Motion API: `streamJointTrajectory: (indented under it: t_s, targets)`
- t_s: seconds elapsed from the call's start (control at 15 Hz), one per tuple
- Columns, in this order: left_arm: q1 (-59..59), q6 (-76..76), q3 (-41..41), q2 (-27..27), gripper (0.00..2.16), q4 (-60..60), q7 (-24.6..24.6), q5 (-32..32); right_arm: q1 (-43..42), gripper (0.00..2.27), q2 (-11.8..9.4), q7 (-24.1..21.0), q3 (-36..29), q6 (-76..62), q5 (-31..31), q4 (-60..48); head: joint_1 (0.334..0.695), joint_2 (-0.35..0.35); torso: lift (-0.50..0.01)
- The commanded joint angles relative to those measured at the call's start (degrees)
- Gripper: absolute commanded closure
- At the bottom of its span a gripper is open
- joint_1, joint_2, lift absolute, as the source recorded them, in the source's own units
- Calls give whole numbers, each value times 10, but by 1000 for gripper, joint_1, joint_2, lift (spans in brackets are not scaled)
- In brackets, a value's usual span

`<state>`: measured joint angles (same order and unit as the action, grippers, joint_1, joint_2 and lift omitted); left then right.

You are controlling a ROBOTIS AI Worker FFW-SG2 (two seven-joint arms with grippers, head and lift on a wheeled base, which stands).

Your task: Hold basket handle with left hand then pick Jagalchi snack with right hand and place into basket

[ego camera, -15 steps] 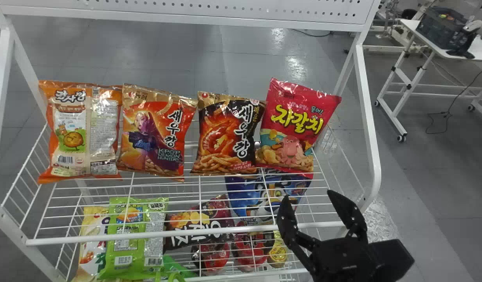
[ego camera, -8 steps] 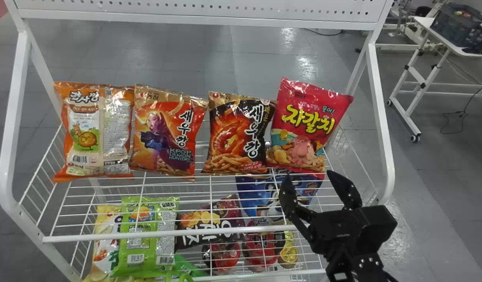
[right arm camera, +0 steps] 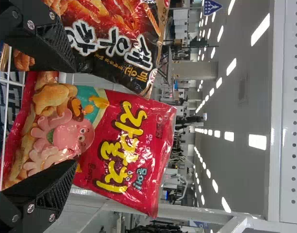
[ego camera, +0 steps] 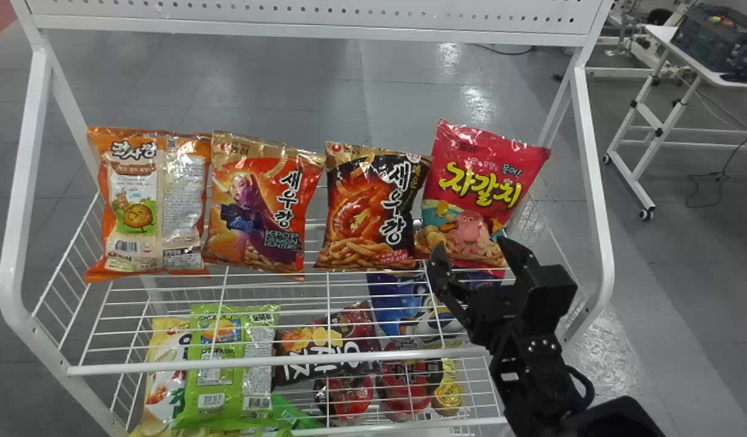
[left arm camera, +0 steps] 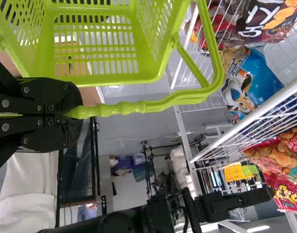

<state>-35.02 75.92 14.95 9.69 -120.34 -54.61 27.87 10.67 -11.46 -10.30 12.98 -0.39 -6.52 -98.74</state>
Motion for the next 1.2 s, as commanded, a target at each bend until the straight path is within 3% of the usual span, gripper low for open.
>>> streamJointTrajectory:
  t_s: [0.0, 1.13]
  targets:
    - [6, 0, -5, 1, 1713, 6, 0, -1, -30, 161, 2, 0, -1, 9, -13, 24, 695, -92, -10]
    - [22, 0, -11, 4, 1713, 23, 1, -7, -142, 161, 11, -9, -4, 28, -10, 139, 695, -118, -10]
